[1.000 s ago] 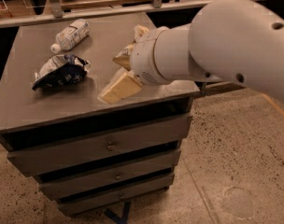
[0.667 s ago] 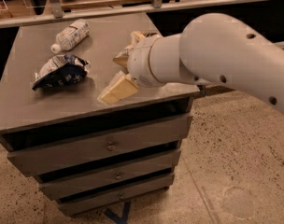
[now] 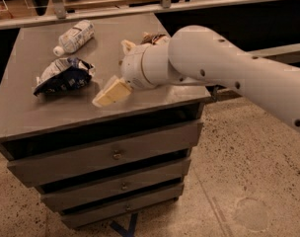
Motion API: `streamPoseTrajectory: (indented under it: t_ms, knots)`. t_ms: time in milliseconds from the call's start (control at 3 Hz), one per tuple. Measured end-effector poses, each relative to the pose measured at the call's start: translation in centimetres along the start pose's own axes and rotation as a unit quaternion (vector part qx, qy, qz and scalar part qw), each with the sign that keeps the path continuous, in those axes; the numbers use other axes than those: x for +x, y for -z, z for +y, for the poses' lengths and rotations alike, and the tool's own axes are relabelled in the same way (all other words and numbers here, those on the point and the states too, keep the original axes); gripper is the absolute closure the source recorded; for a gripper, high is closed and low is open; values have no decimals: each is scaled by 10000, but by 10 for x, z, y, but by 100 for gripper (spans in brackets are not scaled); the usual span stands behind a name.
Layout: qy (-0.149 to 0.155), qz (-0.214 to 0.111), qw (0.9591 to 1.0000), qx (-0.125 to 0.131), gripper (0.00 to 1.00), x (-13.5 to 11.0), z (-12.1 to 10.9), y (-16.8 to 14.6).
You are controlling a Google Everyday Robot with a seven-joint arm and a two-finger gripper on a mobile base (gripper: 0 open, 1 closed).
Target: Pick blue chip bag
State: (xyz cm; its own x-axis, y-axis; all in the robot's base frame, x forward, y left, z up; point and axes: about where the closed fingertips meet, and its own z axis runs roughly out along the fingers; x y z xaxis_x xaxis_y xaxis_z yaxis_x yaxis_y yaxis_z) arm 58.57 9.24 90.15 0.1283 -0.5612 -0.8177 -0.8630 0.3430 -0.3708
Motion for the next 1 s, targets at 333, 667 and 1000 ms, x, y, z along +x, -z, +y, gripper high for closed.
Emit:
streamPoseTrajectory:
  t_ms: [333, 667, 1000]
  knots:
    - [-205, -369, 9990, -151, 0, -6, -10, -28]
    - [-359, -523, 9976, -269, 0, -7, -18, -52]
    - [-548, -583, 9958, -442, 0, -5, -19, -72]
